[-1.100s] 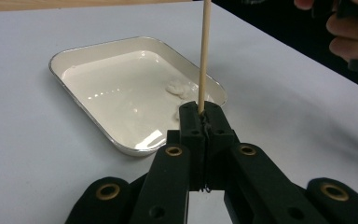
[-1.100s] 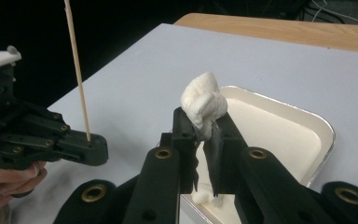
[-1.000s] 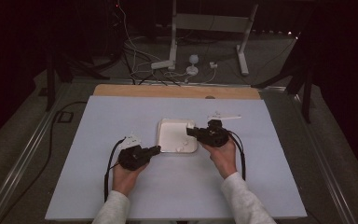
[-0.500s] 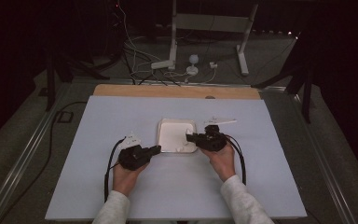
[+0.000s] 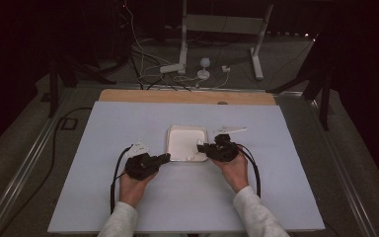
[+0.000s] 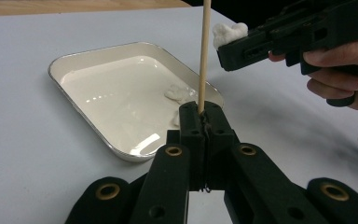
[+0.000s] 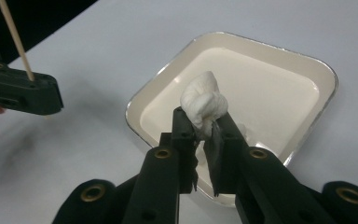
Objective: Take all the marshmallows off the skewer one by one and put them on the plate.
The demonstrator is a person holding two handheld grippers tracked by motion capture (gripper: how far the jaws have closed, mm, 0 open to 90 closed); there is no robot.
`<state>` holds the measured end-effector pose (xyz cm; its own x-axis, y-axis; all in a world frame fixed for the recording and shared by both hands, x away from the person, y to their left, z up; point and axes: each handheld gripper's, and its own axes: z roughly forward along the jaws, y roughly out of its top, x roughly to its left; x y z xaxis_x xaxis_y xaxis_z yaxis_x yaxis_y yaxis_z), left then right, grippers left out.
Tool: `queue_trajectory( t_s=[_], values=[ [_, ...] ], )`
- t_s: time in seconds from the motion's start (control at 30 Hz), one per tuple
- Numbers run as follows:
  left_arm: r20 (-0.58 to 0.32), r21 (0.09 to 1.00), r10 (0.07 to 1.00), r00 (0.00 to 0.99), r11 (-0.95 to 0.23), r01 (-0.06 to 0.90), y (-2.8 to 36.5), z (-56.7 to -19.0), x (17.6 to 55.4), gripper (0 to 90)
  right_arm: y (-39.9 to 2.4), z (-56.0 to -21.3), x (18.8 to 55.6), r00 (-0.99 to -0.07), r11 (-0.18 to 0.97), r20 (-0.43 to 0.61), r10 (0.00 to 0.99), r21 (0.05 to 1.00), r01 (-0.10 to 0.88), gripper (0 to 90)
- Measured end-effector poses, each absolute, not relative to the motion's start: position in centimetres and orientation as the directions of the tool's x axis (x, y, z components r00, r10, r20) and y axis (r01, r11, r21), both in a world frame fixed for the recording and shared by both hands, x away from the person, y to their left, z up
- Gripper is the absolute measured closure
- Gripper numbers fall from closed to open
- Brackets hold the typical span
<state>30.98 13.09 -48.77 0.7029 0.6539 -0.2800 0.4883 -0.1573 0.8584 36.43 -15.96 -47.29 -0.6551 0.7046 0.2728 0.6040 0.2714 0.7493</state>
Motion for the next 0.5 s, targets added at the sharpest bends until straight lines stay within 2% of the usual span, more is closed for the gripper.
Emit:
queue_trajectory(
  t_s=[0.5],
  values=[
    [-0.287, 0.858, 0.651, 0.703, -0.152, 0.491, 13.0, -48.8, 31.0, 90.0, -16.4, -49.0, 36.8, -0.627, 0.303, 0.261, 0.734, 0.7, 0.647, 80.6]
  ],
)
